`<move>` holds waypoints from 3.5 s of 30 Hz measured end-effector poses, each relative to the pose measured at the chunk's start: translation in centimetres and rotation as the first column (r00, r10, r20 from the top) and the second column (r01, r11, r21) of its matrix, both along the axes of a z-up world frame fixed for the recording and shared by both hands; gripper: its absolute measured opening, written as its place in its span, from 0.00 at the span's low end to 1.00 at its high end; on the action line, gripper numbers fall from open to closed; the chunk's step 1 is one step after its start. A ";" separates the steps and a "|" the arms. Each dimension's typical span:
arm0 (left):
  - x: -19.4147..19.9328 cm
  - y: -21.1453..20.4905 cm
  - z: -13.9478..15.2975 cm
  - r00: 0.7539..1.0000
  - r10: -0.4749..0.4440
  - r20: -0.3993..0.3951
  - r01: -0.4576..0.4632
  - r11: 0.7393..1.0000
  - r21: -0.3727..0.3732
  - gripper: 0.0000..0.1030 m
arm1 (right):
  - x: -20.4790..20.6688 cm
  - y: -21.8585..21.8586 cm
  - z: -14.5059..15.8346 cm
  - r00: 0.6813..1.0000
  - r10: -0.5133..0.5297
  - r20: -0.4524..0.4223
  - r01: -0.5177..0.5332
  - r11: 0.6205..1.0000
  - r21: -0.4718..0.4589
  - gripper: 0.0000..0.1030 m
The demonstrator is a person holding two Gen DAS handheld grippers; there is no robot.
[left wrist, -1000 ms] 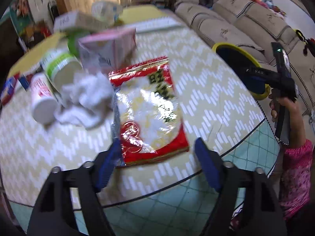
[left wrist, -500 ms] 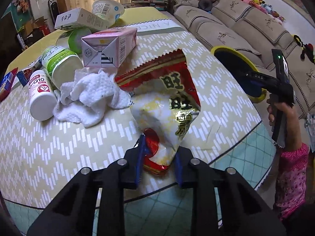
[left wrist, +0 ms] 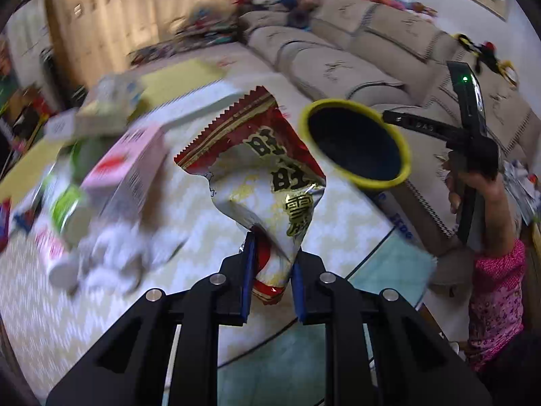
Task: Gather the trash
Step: 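Lift the snack wrapper over the bin and open the left gripper, then move the right gripper back toward the pink milk carton, then grasp the pink strawberry milk carton with the right gripper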
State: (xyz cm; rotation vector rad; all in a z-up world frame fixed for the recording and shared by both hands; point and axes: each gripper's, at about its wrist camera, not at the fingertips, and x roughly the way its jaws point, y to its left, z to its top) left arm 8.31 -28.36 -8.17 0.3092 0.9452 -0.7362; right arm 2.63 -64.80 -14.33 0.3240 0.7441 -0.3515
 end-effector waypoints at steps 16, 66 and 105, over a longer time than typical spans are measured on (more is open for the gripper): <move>4.3 -18.1 -0.7 0.957 -0.284 -0.050 0.287 0.956 0.061 0.19 | -8.7 -5.9 2.3 0.979 -0.204 0.016 0.205 0.974 -0.098 0.65; -1.2 19.0 4.5 0.864 0.415 0.286 -0.382 0.909 -0.167 0.96 | 2.4 14.5 0.1 0.947 0.313 -0.079 -0.317 0.947 -0.045 0.67; 0.0 24.1 0.1 0.838 0.513 0.186 -0.483 0.856 -0.185 0.96 | 10.9 26.9 -0.6 0.946 0.323 0.022 -0.323 0.936 0.142 0.62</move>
